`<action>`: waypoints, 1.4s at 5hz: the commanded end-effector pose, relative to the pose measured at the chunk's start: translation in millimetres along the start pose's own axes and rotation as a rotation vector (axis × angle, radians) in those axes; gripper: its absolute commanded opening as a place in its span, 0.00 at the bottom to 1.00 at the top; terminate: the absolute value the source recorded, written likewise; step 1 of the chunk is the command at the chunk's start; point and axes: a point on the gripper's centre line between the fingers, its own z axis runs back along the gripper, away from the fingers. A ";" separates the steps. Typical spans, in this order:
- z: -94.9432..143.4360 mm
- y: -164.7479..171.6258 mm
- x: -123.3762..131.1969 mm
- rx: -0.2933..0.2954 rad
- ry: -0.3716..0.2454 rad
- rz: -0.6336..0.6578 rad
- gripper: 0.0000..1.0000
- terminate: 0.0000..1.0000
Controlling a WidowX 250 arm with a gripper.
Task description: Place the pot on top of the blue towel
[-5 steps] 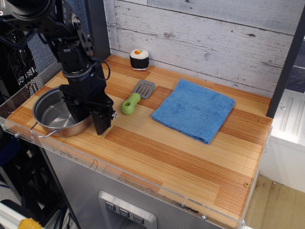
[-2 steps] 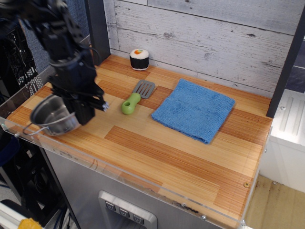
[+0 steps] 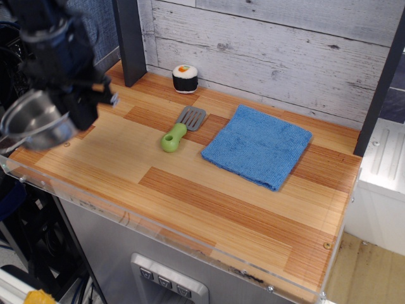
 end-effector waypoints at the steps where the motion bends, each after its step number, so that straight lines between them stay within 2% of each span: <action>1: 43.0 -94.2 34.8 -0.086 -0.133 -0.256 0.00 0.00; 2: 32.1 -147.1 51.4 -0.124 -0.105 -0.348 0.00 0.00; 3: 10.5 -190.6 66.2 -0.152 -0.042 -0.404 0.00 0.00; 4: -17.6 -195.9 65.8 -0.131 0.021 -0.411 0.00 0.00; 5: -48.0 -182.7 61.2 -0.080 0.087 -0.394 0.00 0.00; 6: -66.0 -162.0 60.7 0.000 0.126 -0.384 0.00 0.00; 7: -81.7 -141.8 60.9 -0.001 0.153 -0.351 0.00 0.00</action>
